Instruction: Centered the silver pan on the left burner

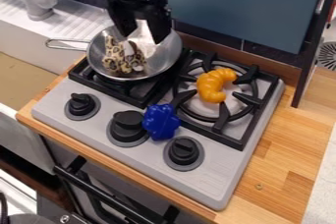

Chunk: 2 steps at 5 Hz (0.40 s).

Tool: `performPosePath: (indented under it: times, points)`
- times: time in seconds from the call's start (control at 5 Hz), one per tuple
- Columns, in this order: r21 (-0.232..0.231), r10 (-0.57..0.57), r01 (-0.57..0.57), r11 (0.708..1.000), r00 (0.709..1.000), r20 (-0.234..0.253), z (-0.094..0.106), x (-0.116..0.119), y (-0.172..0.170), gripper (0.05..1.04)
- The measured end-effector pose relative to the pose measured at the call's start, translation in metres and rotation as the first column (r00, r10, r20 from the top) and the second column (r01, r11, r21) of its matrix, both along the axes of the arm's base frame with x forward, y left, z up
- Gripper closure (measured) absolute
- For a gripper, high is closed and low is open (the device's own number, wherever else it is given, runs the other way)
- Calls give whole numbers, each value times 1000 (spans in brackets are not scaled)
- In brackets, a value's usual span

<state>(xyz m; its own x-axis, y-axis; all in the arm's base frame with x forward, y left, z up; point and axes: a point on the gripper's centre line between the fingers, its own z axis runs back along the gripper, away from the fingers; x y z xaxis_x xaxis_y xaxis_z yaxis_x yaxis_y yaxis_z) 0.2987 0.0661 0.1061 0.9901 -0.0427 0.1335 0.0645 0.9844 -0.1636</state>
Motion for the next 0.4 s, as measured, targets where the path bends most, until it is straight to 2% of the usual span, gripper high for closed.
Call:
performPosePath:
  times: [0.4]
  points:
    - [-22, -6, 5, 1000, 1000, -19, 14, 3, -5, 81]
